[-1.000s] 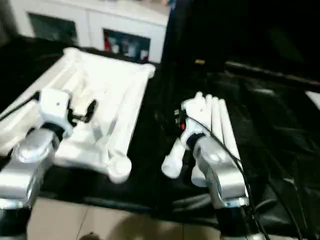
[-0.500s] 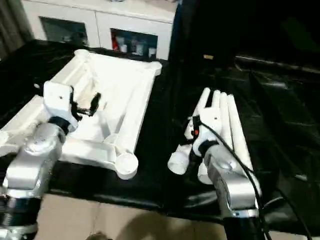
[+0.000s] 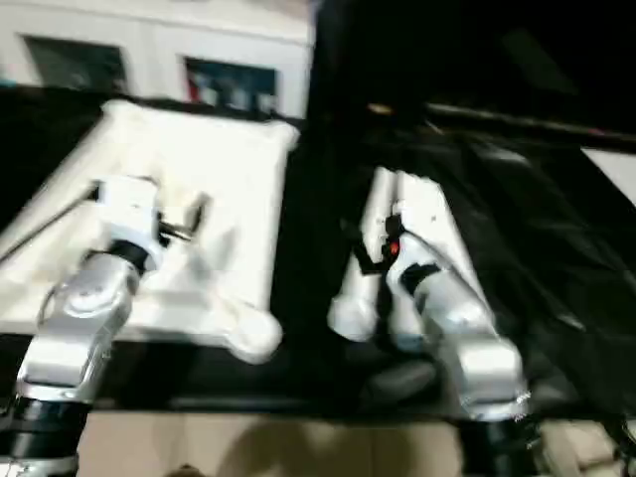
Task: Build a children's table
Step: Move to table, then rotate table base
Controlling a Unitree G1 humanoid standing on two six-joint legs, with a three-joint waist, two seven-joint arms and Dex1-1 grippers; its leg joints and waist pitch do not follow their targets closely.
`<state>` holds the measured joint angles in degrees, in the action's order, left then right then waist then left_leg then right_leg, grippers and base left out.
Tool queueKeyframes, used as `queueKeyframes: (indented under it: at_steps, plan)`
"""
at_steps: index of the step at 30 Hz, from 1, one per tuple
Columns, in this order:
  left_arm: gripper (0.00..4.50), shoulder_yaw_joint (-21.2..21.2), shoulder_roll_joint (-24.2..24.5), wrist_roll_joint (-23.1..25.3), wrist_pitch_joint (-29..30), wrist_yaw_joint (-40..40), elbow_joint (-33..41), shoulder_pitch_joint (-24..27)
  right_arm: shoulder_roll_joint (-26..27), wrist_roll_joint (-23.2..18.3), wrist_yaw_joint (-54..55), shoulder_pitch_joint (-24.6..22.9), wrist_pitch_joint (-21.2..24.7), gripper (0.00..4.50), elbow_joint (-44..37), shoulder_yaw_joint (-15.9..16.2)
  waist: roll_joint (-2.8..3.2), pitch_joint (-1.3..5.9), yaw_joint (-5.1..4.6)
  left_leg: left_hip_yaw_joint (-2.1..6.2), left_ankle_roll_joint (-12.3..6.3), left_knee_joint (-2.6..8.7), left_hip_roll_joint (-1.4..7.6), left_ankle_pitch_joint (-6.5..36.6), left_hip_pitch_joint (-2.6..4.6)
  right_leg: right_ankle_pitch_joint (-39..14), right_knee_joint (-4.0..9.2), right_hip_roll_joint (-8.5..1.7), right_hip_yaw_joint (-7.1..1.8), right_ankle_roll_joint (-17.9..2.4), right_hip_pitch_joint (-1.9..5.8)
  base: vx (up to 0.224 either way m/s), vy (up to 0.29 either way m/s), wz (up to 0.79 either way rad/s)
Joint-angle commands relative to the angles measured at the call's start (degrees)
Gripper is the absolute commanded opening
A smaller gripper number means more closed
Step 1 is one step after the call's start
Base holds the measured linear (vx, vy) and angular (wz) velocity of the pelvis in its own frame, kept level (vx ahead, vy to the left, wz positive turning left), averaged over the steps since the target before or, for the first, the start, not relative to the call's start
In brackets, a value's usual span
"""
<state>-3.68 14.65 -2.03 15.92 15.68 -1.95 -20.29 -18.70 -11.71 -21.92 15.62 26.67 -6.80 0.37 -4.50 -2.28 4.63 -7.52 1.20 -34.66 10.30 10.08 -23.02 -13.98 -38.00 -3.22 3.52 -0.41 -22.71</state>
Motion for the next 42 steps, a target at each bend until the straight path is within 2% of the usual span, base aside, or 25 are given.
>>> queueKeyframes:
  at_steps: [1,2,3,4,5,6,7,8,9,10,11,12,15,17,18,23,24,26,29,33,34,37,38,40,42]
  plan:
    - [4.43,0.4,3.2,-0.8,-1.3,4.7,-1.8,-3.3,-0.9,-2.9,-5.0,1.5,0.3,4.5,-1.7,0.5,-0.1,2.97,1.33,-0.79,1.16,2.75,0.53,6.0,0.07,-18.4,8.04,-5.64,-3.26,1.6,3.51,-0.087,-0.11,-0.15]
    - [4.43,0.0,4.6,-1.9,-1.5,8.6,-3.2,-4.5,-2.0,-3.7,-7.0,1.6,0.5,4.5,-1.9,0.5,0.07,2.64,1.16,-0.73,2.74,3.55,1.01,9.2,0.59,-24.4,8.51,-5.12,-2.76,2.9,2.86,-0.081,-0.067,-0.13]
    - [4.43,-0.2,5.6,-2.8,-1.7,11.3,-4.1,-5.4,-2.9,-4.1,-8.3,1.7,0.5,4.5,-2.0,0.5,0.31,2.52,1.25,-0.79,3.44,3.79,1.16,10.8,0.96,-26.4,8.67,-4.79,-2.48,3.0,2.55,-0.063,-0.034,-0.02]
    - [4.43,-0.9,7.3,-3.4,-2.8,15.6,-5.9,-6.7,-4.3,-4.5,-10.5,1.4,0.4,4.5,-2.1,0.9,0.49,2.46,1.23,-0.75,4.61,4.16,1.66,13.7,1.85,-27.1,8.61,-4.45,-2.39,2.0,1.99,-0.063,-0.034,-0.02]
    - [4.43,-1.3,8.4,-3.7,-3.6,18.4,-7.1,-7.5,-5.2,-4.7,-12.0,1.2,0.4,4.5,-2.1,1.1,0.52,2.4,1.24,-0.62,4.41,4.55,1.86,15.2,2.15,-25.0,8.45,-4.08,-2.29,0.7,1.86,0.0,0.0,0.0]
    - [4.43,-1.8,9.5,-3.6,-4.5,20.5,-8.0,-8.2,-6.3,-4.6,-13.3,1.0,0.5,4.5,-2.1,1.5,1.01,2.53,1.05,-0.45,4.64,5.04,2.42,16.0,2.23,-21.1,7.7,-3.87,-2.32,-1.2,1.88,0.0,0.0,0.0]
    - [4.43,-2.8,12.0,-4.0,-4.7,26.1,-9.2,-9.2,-8.9,-4.6,-17.0,0.2,0.6,4.5,-2.7,2.8,1.74,2.62,1.07,-0.34,4.82,5.26,2.57,16.3,2.3,-19.3,7.55,-3.89,-2.26,-2.1,2.03,0.0,0.0,0.0]
    - [4.43,-3.4,13.3,-4.3,-4.1,28.7,-9.5,-9.4,-10.1,-4.8,-18.5,0.0,0.8,4.5,-3.0,3.3,1.96,2.76,0.84,-0.25,5.01,5.56,2.9,16.6,2.33,-15.5,7.12,-3.78,-2.2,-3.8,2.32,0.0,0.0,0.0]
    - [4.43,-4.4,14.9,-4.9,-3.2,31.9,-9.0,-9.0,-11.3,-5.2,-20.0,-0.4,1.2,4.5,-3.5,3.8,1.9,2.85,0.73,-0.26,5.09,5.67,3.02,16.7,2.37,-13.7,6.98,-3.75,-2.16,-4.7,2.41,-0.006,0.059,-0.04]
    - [4.43,-5.1,16.1,-5.3,-2.1,34.2,-8.4,-8.6,-12.2,-5.4,-21.2,-0.5,1.5,4.5,-3.9,4.1,2.18,2.76,0.63,-0.36,5.37,5.8,3.13,17.7,2.66,-11.5,6.78,-3.74,-2.22,-6.4,2.14,-0.006,0.059,-0.04]
    - [4.43,-6.1,17.8,-5.9,-0.6,37.1,-7.7,-8.2,-13.3,-5.8,-22.8,-0.8,1.9,4.5,-4.4,4.4,2.26,2.78,0.53,-0.41,5.57,5.8,3.14,18.5,2.77,-10.1,6.62,-3.89,-2.28,-7.9,2.24,0.006,0.052,-0.03]
    - [4.43,-7.6,20.3,-6.4,1.9,40.8,-6.4,-7.6,-15.1,-5.8,-25.0,-1.1,2.2,4.5,-5.1,5.2,2.15,2.71,0.45,-0.59,5.5,5.82,3.06,18.4,2.51,-9.2,6.47,-3.94,-2.4,-8.6,2.41,0.0,0.0,0.0]
    - [4.43,-11.0,24.9,-7.4,9.4,47.1,-3.5,-6.9,-19.0,-5.4,-29.5,-1.9,2.5,4.5,-7.0,7.4,1.98,2.7,0.48,-1.01,5.3,5.62,3.08,17.7,2.74,-8.6,6.32,-4.12,-2.65,-9.2,2.31,0.0,0.0,0.0]
    - [4.43,-11.9,26.6,-8.2,11.7,50.2,-2.6,-6.8,-21.2,-7.4,-32.8,-2.2,4.4,4.5,-9.5,8.1,1.78,2.58,0.63,-1.28,4.41,5.48,2.98,16.7,2.63,-9.3,6.56,-4.31,-2.82,-9.5,2.41,0.0,0.0,0.0]
    - [4.43,-12.4,27.1,-7.3,11.0,51.2,-3.1,-7.0,-21.9,-9.2,-34.1,-2.1,5.8,4.5,-10.9,7.9,1.4,2.59,0.86,-1.31,3.86,5.39,3.02,15.6,2.51,-10.0,6.61,-4.5,-2.79,-9.3,2.58,0.0,0.0,0.0]
    - [3.96,-13.5,28.2,-5.4,9.4,53.1,-4.3,-7.7,-23.0,-8.6,-35.7,-0.7,5.3,4.5,-11.8,8.8,1.32,2.37,0.81,-1.51,4.39,5.42,3.19,15.4,2.6,-13.5,6.92,-4.6,-2.78,-8.3,2.22,0.0,0.0,0.0]
    - [3.84,-13.6,28.0,-5.4,8.9,53.3,-4.5,-7.8,-22.7,-8.9,-35.6,-0.2,5.7,4.5,-11.9,8.7,0.85,2.37,0.74,-1.55,4.42,5.4,3.19,15.4,2.51,-14.1,6.99,-4.6,-2.75,-8.1,2.28,0.0,0.0,0.0]
    - [3.73,-14.9,28.7,-4.2,8.2,53.3,-5.1,-8.0,-22.8,-9.3,-35.9,0.3,6.1,4.5,-12.2,9.0,1.11,2.36,0.86,-1.49,4.66,5.37,3.26,16.0,2.71,-15.6,7.09,-4.65,-2.75,-7.7,2.06,0.0,0.0,0.0]
    - [3.37,-15.3,29.3,-3.6,7.7,53.4,-4.8,-7.7,-22.8,-10.1,-36.3,0.7,7.5,4.5,-12.7,9.3,0.91,2.42,0.81,-1.55,4.8,5.39,3.27,15.6,2.68,-14.1,6.86,-4.51,-2.79,-7.6,2.06,0.0,0.0,0.0]
    - [3.24,-15.9,28.8,-1.4,5.4,52.4,-6.2,-6.8,-22.9,-9.6,-36.6,0.2,7.8,4.5,-12.5,10.6,0.77,2.49,1.02,-1.7,4.74,5.3,3.3,14.7,2.7,-12.0,6.71,-4.52,-2.78,-8.2,2.14,0.0,0.0,0.0]
    - [3.0,-16.0,28.8,-1.3,5.3,52.4,-6.3,-6.8,-22.9,-9.6,-36.6,0.2,7.8,4.5,-12.5,10.7,0.78,2.53,1.05,-1.66,4.77,5.31,3.29,14.5,2.68,-11.9,6.65,-4.54,-2.76,-8.1,2.19,0.0,0.0,0.0]
    - [2.89,-16.4,28.9,0.4,2.3,51.4,-8.1,-7.0,-22.7,-9.8,-36.7,0.4,8.0,4.5,-12.3,10.6,0.84,2.64,1.16,-1.7,4.75,5.26,3.29,13.9,2.65,-10.8,6.55,-4.54,-2.8,-8.1,2.23,0.0,0.0,0.0]
    - [2.89,-16.3,28.7,0.7,0.9,50.8,-9.0,-7.1,-22.7,-9.9,-36.7,0.4,8.0,4.5,-12.2,10.5,0.56,2.64,1.16,-1.74,4.64,5.22,3.28,13.8,2.63,-10.6,6.56,-4.54,-2.79,-8.0,2.26,0.0,0.0,0.0]
    - [2.52,-15.5,28.1,0.0,-0.2,50.7,-9.5,-7.0,-22.7,-9.9,-36.6,0.3,8.2,4.5,-12.3,10.6,0.75,2.64,1.32,-1.7,4.65,5.26,3.29,13.8,2.66,-10.9,6.49,-4.63,-2.77,-8.0,2.25,0.0,0.0,0.0]
    - [2.4,-15.2,27.7,-0.7,-0.3,51.2,-9.0,-6.8,-22.7,-9.9,-36.6,0.3,8.2,4.5,-12.4,10.8,0.72,2.64,1.42,-1.76,4.82,5.25,3.38,14.0,2.8,-10.7,6.5,-4.64,-2.79,-8.2,2.16,0.0,0.0,0.0]
